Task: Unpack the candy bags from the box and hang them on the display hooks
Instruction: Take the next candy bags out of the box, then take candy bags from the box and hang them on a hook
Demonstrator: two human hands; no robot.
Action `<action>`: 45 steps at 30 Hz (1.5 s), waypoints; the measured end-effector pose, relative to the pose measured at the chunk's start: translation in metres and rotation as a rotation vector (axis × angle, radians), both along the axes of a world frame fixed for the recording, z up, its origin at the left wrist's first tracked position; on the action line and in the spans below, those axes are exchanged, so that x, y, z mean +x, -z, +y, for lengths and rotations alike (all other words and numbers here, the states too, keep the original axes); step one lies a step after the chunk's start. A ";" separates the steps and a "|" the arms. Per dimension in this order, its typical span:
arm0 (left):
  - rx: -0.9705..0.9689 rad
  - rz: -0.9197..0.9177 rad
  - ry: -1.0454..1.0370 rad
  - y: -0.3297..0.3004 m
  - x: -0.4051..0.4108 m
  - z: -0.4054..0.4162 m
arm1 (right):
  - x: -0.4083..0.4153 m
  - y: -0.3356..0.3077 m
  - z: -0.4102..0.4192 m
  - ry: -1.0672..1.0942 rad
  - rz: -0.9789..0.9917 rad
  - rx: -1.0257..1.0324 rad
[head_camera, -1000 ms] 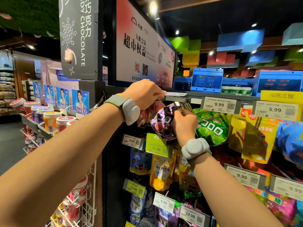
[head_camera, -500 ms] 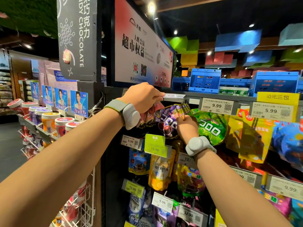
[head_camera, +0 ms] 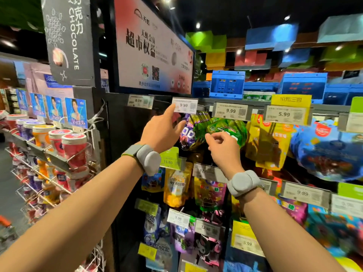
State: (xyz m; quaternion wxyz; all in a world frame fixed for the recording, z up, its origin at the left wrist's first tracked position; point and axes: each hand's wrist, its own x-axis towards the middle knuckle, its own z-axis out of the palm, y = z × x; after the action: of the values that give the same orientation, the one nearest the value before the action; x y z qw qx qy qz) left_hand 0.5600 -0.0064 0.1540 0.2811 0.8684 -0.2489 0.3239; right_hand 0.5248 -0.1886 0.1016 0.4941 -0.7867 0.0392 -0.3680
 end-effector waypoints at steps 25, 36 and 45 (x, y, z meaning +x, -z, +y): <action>-0.966 1.387 0.285 0.342 -0.147 -0.094 | -0.192 0.311 -0.057 -0.007 0.442 0.577; -0.783 1.716 -0.066 0.485 -0.214 -0.108 | -0.291 0.483 -0.082 0.169 0.827 0.805; -0.749 1.908 -0.357 0.586 -0.262 -0.112 | -0.360 0.597 -0.090 0.295 1.125 0.885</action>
State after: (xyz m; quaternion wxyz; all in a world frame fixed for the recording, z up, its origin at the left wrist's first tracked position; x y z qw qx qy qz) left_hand 0.2976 -0.1188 -0.4322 0.5607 0.6453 0.3257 -0.4039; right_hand 0.1649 -0.2784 -0.4956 0.6161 -0.5698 0.5379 0.0792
